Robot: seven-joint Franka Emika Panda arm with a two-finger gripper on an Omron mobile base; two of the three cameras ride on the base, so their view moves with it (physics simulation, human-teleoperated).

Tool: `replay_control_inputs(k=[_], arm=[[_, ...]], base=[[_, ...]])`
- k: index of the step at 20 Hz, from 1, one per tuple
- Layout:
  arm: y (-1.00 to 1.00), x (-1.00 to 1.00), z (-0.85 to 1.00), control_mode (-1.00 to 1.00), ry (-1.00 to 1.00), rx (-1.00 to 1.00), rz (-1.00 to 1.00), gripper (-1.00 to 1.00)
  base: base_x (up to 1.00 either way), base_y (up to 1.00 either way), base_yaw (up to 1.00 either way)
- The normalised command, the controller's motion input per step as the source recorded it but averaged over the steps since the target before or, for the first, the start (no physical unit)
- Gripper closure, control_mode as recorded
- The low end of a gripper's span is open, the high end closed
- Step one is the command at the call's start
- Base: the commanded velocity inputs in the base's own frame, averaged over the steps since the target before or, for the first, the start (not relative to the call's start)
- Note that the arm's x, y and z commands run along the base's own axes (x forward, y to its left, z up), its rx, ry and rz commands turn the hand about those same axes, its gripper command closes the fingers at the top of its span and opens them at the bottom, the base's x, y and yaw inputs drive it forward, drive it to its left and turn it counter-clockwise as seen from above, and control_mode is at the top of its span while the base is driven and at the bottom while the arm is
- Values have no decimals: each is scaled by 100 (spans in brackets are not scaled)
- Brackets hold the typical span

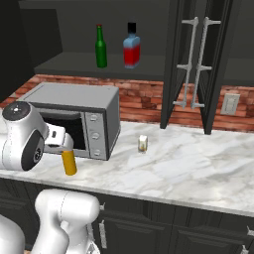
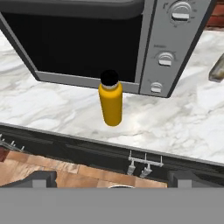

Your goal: Sort all alcoholic drinks to one cabinet, and non-alcoholic drinks to the other.

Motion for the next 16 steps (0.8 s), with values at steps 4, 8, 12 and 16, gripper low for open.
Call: replay_control_inputs(k=[4,8,12,16], arm=[[14,-1,-18,-100,0,0,4,-100],[11,0,-15,-100,0,0,3,-100],[5,0,-8,-100,0,0,1,-100],[1,0,-5,-100,0,0,0,-100]], base=[[0,0,0],[0,0,0],[0,0,0],[0,0,0]])
